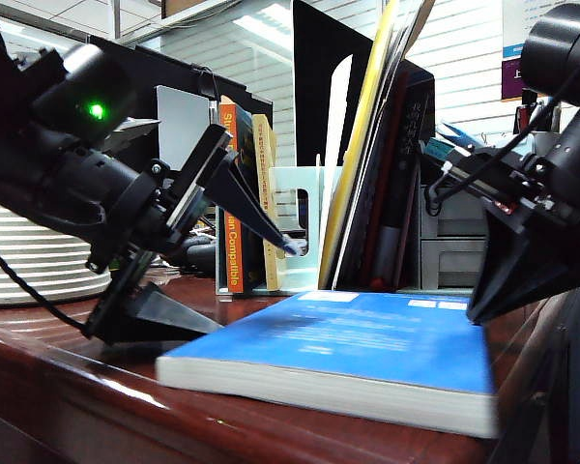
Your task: Pick up the blue book and put it on the bookshelf.
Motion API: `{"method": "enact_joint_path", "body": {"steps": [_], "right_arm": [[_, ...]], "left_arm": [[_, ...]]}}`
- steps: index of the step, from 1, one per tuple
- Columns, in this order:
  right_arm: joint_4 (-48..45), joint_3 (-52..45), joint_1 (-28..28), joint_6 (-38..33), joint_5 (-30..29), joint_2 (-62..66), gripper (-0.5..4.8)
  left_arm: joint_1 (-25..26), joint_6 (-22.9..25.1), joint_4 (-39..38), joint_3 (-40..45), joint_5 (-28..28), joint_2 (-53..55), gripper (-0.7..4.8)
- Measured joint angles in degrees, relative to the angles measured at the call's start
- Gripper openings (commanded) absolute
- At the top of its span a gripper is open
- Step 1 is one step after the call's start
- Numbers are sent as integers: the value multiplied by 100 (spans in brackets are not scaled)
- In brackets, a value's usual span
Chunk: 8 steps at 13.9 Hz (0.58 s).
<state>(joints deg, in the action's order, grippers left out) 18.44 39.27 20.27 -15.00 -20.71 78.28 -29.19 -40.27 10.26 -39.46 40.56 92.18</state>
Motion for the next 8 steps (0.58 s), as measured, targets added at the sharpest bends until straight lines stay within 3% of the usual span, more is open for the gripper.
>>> {"method": "enact_joint_path", "body": {"steps": [5,8], "right_arm": [[-103,20,26,2,-140,105,-5],[31,13,39,2,850,-240,-5]], "left_arm": [[-334,199,-127,2,341,26,452],[-358,199,-107,2,232,26,451]]}}
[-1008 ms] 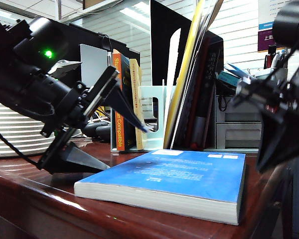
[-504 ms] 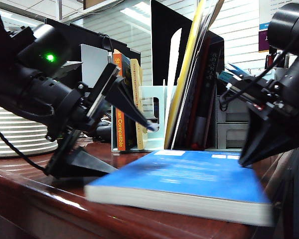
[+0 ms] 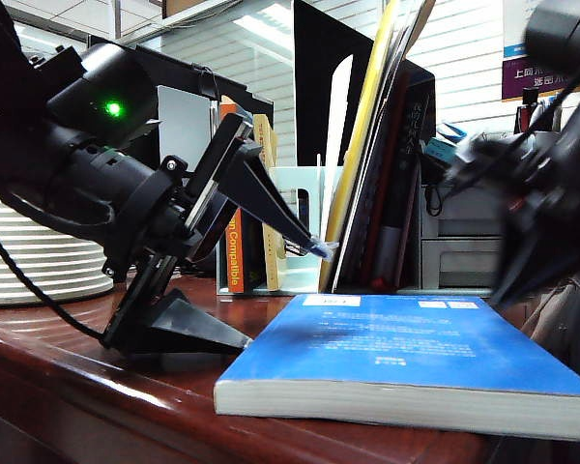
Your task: Pick up the blue book and put it on the bookshelf.
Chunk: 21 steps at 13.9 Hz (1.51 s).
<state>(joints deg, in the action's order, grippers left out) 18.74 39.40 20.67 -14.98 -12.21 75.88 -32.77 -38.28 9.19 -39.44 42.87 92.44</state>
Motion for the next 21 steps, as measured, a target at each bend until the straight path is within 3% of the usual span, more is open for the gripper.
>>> {"method": "enact_joint_path", "body": {"steps": [2,6,9,15,18,19,20,21], "right_arm": [[4,2,-11,0,787,-450,-5],[315,-13,-13,0,778,-155,-5],[153,2,-15,0,118,348,-5],[-245,-11,-79,-118,-590,492,-5],[-529,-9,42,-129,-662,516,-5],[-592,-9,85,-131,-758,525,-5],[-684,-4,275,-144,-1414,577,-5],[-595,-13,339,-142,-1637,579,-5]], "left_arm": [[0,-4,7,0,-81,-2,451],[-4,-2,24,0,-105,-2,421],[-11,-9,17,0,-160,0,422],[26,-15,-28,0,-160,-20,422],[37,-22,-109,0,-162,-48,422],[37,-28,-109,0,-162,-48,442],[15,-20,-28,0,-144,-17,476],[7,-9,85,0,-57,-4,476]]}}
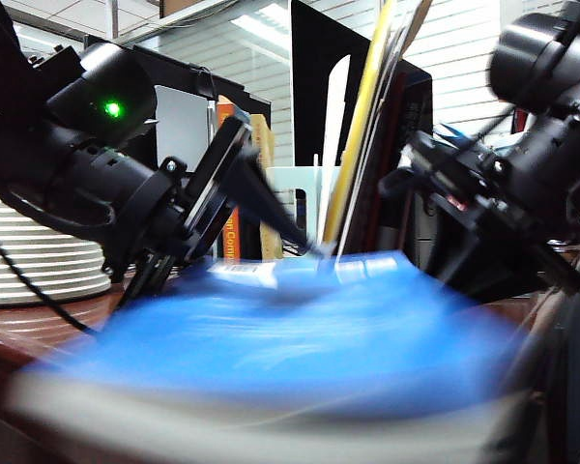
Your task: Pick up the blue book and put it on the bookshelf.
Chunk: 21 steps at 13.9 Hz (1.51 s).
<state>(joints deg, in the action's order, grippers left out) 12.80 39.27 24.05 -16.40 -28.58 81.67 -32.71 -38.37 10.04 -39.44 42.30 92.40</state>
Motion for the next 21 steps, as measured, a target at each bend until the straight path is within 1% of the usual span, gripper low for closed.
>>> {"method": "enact_joint_path", "body": {"steps": [1,2,3,4,8,9,12,13,14,15,16,18,19,20,21], "right_arm": [[-42,2,-72,-4,70,0,-5],[-81,4,-70,-7,101,0,-5],[-83,4,-48,-7,90,0,-5],[-83,4,-48,-7,160,0,-5],[-87,2,-68,0,870,-221,-5],[-96,2,-68,22,1108,-424,-5],[-164,7,-68,162,2022,-1180,-5],[-170,7,-68,175,2352,-1478,-5],[-197,15,-76,190,2531,-1722,-5],[-177,13,-76,256,2533,-1895,-5],[-166,4,-74,529,2461,-2144,-5],[-214,13,-72,754,2374,-2520,-5],[-221,15,-74,793,2153,-2583,-5],[-212,13,-76,994,1633,-2575,-5],[-195,13,-68,1161,1246,-2570,-5]], "left_arm": [[-7,-2,94,9,20,28,460],[-7,-4,166,24,66,42,377],[-9,-2,181,17,66,42,219],[-7,0,186,7,55,42,-5],[26,-72,367,0,225,44,-5],[28,-238,520,0,295,44,-5],[31,-470,1235,0,446,44,-5],[79,-599,1390,0,487,44,-5],[149,-678,1456,0,485,44,-5],[210,-809,1480,0,470,46,-5],[254,-988,1545,0,466,48,-5],[284,-1285,2072,0,461,52,-5],[295,-1475,2247,0,411,52,-5],[313,-1869,2326,0,330,52,-5],[315,-2264,2321,-46,286,59,-5]]}}
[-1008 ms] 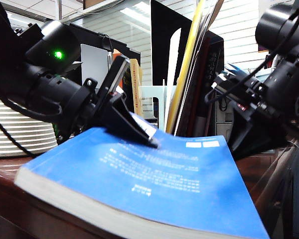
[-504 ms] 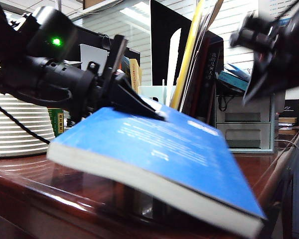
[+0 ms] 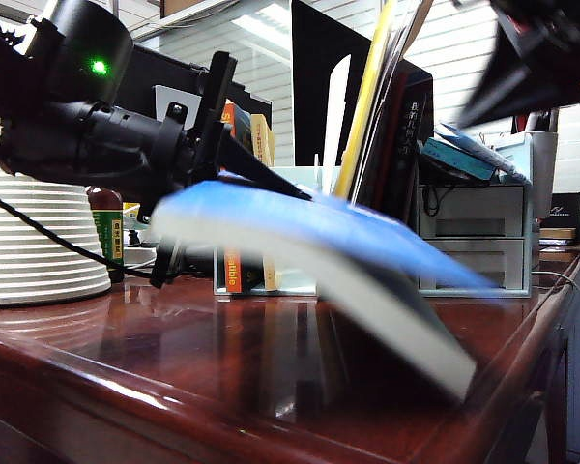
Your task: Pick up the blue book and put it on the bookshelf.
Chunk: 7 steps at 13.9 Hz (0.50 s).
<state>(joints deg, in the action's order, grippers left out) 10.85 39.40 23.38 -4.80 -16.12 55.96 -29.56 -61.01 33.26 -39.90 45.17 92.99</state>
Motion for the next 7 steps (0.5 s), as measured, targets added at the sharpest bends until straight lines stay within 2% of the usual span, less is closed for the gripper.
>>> {"method": "enact_joint_path", "body": {"steps": [2,3,5,7], "right_arm": [[-35,-4,-2,74,-168,-116,-5],[-197,-9,-2,90,-166,-374,-5],[-605,-7,-2,188,-166,-743,-3],[-763,-7,-2,192,-142,-1049,0]], "left_arm": [[-4,-557,195,-216,11,13,-5],[-4,-1231,590,-393,0,13,-5],[0,-2164,940,-673,-101,11,-5],[-4,-2610,964,-990,17,13,-5]]}}
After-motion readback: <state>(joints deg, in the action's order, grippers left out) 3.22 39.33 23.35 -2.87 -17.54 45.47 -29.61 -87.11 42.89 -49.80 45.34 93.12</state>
